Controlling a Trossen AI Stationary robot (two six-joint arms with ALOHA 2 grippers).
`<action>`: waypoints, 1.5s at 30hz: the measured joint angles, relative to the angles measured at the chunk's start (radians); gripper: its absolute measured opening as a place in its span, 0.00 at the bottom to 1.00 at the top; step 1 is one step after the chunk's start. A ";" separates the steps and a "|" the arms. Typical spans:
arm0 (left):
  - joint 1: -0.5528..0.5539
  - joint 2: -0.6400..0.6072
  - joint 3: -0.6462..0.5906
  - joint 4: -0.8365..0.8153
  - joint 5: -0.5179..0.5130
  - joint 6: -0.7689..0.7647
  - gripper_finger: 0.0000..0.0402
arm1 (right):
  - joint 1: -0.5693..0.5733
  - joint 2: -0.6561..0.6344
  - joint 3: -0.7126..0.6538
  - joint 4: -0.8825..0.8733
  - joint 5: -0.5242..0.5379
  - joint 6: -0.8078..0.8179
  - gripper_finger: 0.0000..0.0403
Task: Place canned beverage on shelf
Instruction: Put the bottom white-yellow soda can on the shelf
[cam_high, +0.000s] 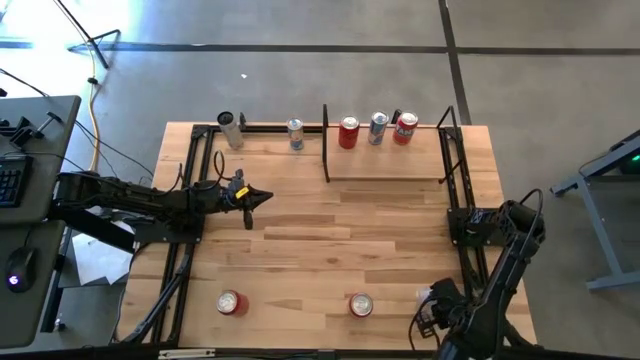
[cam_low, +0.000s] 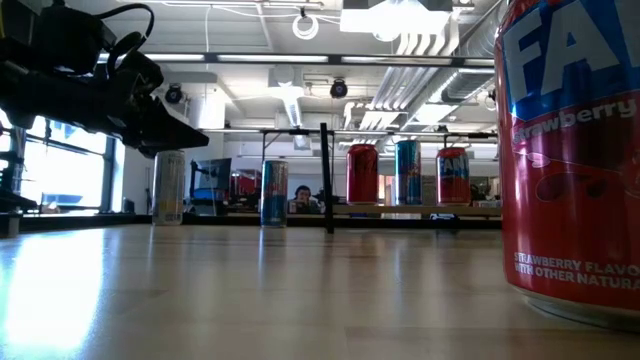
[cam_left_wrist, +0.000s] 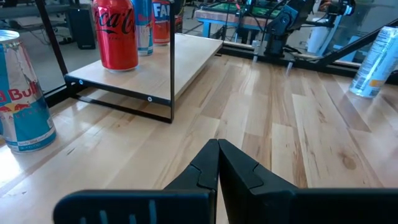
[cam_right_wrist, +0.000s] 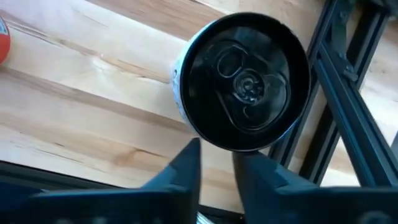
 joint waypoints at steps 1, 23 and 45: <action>0.000 0.000 0.000 0.000 0.000 0.000 0.00 | -0.007 0.000 0.000 -0.002 0.000 -0.020 0.12; 0.000 0.000 0.000 0.000 0.003 0.062 0.00 | -0.267 0.000 0.000 -0.003 0.109 -0.506 0.26; 0.000 0.000 0.000 -0.064 0.000 0.070 0.00 | -0.193 -0.002 0.087 -0.004 -0.152 -0.369 0.25</action>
